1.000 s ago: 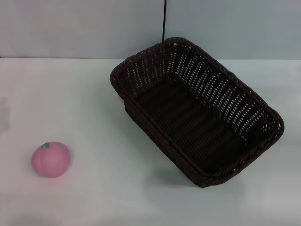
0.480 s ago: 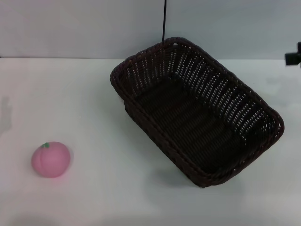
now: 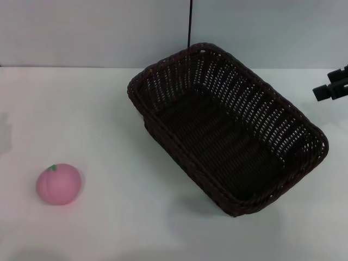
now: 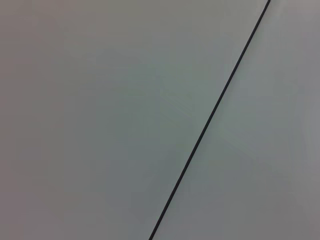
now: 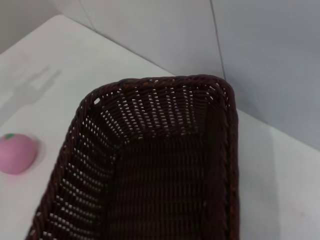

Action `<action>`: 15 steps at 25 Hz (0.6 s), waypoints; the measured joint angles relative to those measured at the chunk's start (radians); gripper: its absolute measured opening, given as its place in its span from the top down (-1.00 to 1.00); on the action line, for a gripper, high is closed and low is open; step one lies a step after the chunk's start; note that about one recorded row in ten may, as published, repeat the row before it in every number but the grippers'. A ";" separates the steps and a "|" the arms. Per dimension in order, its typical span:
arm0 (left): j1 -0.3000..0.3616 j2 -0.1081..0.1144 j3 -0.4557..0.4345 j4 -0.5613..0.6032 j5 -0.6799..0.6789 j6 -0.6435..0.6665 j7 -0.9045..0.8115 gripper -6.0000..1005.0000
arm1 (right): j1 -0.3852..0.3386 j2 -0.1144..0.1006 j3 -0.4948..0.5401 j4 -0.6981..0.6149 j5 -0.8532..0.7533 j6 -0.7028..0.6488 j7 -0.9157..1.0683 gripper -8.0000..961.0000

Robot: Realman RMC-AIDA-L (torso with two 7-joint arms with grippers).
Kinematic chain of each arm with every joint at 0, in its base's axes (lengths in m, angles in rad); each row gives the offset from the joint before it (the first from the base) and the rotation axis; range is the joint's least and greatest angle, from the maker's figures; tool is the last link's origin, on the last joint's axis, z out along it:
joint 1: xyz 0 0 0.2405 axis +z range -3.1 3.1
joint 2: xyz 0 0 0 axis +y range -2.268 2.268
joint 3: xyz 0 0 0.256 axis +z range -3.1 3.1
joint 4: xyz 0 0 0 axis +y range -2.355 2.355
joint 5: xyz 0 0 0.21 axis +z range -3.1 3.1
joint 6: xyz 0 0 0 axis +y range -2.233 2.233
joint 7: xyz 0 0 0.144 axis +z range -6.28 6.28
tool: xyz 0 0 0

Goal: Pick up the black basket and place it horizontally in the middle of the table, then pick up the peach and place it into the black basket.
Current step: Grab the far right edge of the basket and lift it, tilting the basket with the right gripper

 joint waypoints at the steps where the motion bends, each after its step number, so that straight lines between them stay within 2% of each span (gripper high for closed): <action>1: 0.000 0.000 0.000 0.000 0.000 -0.003 0.000 -0.04 | 0.004 -0.001 -0.002 0.002 -0.001 -0.007 0.022 -0.52; 7: -0.004 0.000 0.002 -0.011 0.002 -0.010 0.002 -0.04 | 0.014 -0.001 -0.040 0.006 -0.027 -0.039 0.156 -0.49; 15: -0.002 0.000 0.002 -0.012 0.001 -0.038 0.007 -0.04 | 0.002 0.003 -0.042 0.032 -0.068 -0.040 0.212 -0.45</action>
